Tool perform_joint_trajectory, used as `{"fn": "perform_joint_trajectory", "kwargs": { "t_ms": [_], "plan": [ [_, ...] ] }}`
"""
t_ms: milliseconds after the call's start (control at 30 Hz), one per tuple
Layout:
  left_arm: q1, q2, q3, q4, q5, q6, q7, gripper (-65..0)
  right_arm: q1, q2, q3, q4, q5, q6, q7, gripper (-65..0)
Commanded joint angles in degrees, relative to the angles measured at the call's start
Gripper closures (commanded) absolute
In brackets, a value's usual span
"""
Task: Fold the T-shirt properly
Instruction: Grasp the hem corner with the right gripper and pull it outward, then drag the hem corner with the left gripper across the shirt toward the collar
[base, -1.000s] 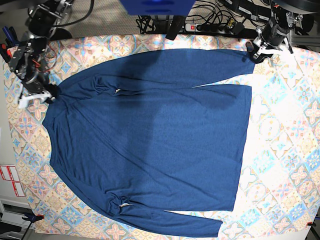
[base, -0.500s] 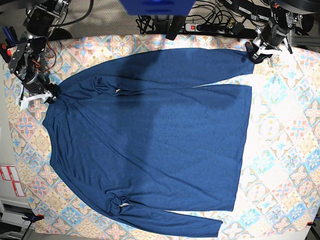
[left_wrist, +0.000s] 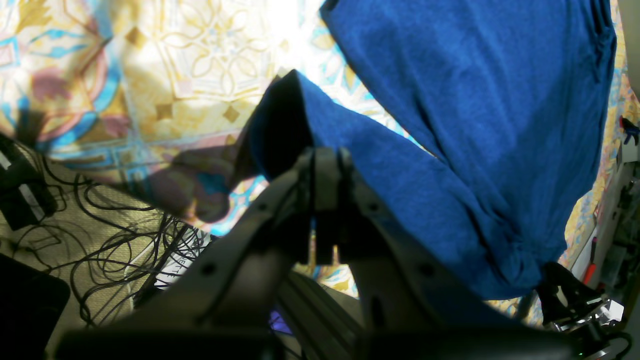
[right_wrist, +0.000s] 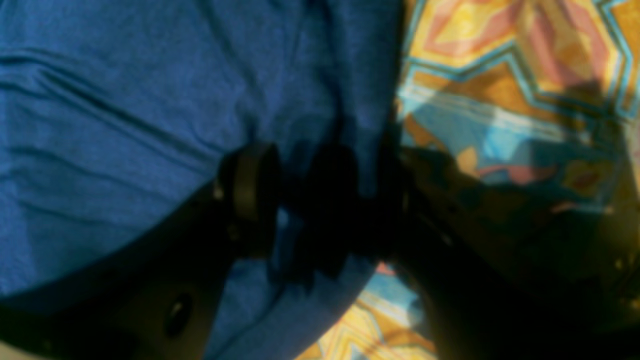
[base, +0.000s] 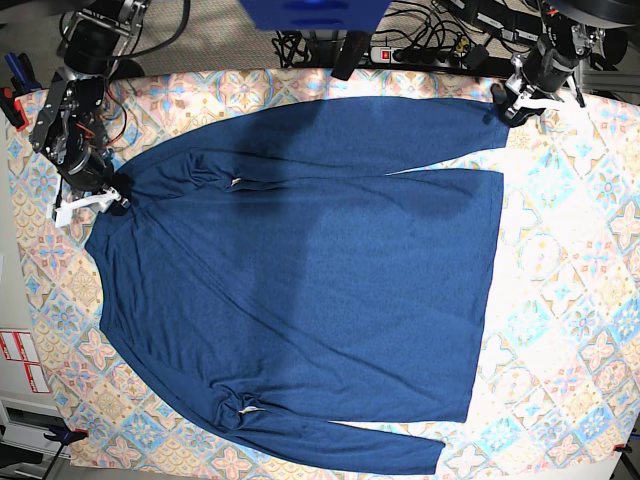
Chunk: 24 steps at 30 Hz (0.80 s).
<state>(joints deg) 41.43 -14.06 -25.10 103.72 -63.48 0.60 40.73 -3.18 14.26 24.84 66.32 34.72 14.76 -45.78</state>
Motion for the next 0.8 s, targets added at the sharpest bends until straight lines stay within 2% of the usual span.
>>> {"fn": "perform_joint_trajectory", "kwargs": {
  "t_ms": [0,100,233,400,567,767],
  "plan": [
    [0.3,-0.4,-0.3,0.7,-0.6,-0.6,-0.5,0.0,0.1,0.0,-0.2,0.3,0.4,0.3,-1.8,-27.8],
    [0.3,-0.4,-0.3,0.7,-0.6,-0.6,-0.6,0.0,0.1,0.0,0.1,0.3,0.5,0.3,-1.8,-17.9],
    [0.2,-0.4,-0.4,0.7,-0.6,-0.6,-0.7,0.0,0.3,0.0,0.3,0.3,0.5,0.3,-1.7,0.0],
    [0.2,-0.6,-0.4,1.1,-0.7,-0.6,-0.8,0.0,0.2,0.0,0.3,0.3,0.5,0.7,-1.7,-0.5],
    [0.2,-0.8,-0.5,1.1,-0.7,-0.6,-0.9,0.0,0.1,0.0,0.3,0.4,0.5,6.4,-1.7,-0.5],
    [-4.0,-0.9,-4.1,1.1,-0.7,-0.6,-0.5,0.0,0.3,0.0,0.3,0.4,0.5,7.3,-1.7,-0.4]
  ]
}}
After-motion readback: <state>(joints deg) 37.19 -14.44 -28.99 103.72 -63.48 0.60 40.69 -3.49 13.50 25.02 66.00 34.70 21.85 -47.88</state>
